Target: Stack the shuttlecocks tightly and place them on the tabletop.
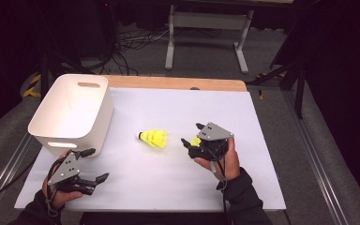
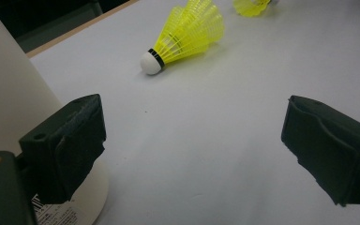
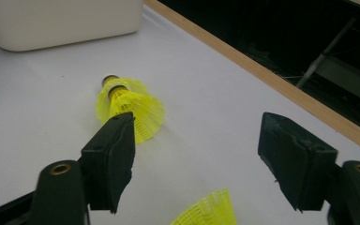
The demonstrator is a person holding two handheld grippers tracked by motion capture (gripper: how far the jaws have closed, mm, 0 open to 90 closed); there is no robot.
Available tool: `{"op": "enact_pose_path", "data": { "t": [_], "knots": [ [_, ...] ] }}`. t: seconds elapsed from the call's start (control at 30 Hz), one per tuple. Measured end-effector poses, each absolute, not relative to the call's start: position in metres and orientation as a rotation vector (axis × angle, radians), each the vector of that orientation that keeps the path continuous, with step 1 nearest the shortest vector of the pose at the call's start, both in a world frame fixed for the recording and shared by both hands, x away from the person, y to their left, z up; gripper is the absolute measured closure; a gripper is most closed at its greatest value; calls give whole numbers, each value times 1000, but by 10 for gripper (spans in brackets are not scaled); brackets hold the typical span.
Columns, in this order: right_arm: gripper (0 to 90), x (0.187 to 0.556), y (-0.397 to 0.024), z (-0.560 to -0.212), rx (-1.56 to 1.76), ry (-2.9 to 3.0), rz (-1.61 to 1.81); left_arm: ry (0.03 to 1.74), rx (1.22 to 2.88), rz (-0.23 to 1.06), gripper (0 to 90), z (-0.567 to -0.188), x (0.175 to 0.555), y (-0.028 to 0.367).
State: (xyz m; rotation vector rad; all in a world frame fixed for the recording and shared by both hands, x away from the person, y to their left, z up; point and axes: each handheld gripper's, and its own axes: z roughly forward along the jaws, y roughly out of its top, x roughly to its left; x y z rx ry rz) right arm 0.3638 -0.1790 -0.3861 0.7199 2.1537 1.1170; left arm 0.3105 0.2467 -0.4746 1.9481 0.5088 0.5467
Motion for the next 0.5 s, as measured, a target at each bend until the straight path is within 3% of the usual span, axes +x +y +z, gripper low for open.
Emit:
{"op": "enact_pose_path", "data": {
  "t": [0.17,0.5],
  "knots": [
    [198,363,-185,-389,743,2124,1107,508,1950,546,73,-475,311,247],
    [198,365,-194,-401,827,2122,1020,505,1953,550,73,-475,311,246]
  ]
}}
